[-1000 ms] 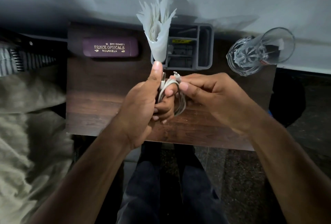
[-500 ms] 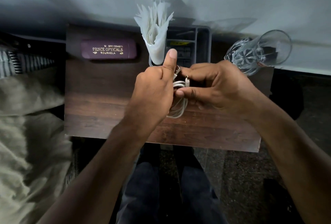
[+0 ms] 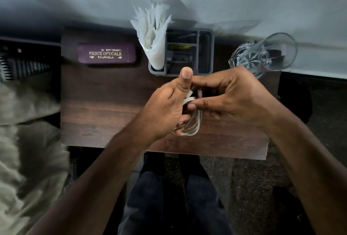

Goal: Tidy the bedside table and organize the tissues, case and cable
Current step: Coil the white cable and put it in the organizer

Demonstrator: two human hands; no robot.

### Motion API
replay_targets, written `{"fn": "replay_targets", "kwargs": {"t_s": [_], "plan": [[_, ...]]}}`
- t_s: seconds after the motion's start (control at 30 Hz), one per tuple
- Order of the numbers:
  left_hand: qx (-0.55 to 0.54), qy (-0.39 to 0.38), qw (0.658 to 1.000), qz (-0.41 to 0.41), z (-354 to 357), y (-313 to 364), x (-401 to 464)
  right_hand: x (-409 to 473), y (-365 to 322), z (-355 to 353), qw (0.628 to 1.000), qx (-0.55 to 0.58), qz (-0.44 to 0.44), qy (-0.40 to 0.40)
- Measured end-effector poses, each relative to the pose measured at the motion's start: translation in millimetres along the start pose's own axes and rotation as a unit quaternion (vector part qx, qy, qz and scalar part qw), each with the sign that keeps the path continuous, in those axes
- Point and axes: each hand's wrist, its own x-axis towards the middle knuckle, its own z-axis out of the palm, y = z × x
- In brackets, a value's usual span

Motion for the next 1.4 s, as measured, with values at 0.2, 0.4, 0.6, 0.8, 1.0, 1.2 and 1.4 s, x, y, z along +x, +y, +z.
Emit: {"fn": "replay_targets", "kwargs": {"t_s": [0.2, 0.4, 0.6, 0.8, 1.0, 1.2, 1.4], "plan": [[0.046, 0.141, 0.988, 0.05, -5, 8, 12, 1, 10, 2, 0.99, -0.013, -0.015, 0.138], [0.092, 0.256, 0.959, 0.086, 1, -3, 10, 6, 13, -20, 0.92, 0.1, 0.055, 0.376], [0.074, 0.202, 0.971, 0.102, 28, 5, 12, 32, 14, -14, 0.867, 0.097, 0.064, 0.485], [0.025, 0.144, 0.987, 0.072, 31, 19, 36, 39, -4, 2, 0.821, -0.135, 0.047, 0.553], [-0.002, 0.158, 0.986, 0.046, 16, 31, 39, 52, -3, 13, 0.784, -0.318, 0.057, 0.531], [-0.043, 0.251, 0.965, 0.068, 13, 29, 38, 47, -5, 8, 0.782, -0.313, 0.072, 0.534], [-0.004, 0.2, 0.98, 0.022, 25, 33, 40, 39, -19, 6, 0.787, -0.214, 0.088, 0.572]]}}
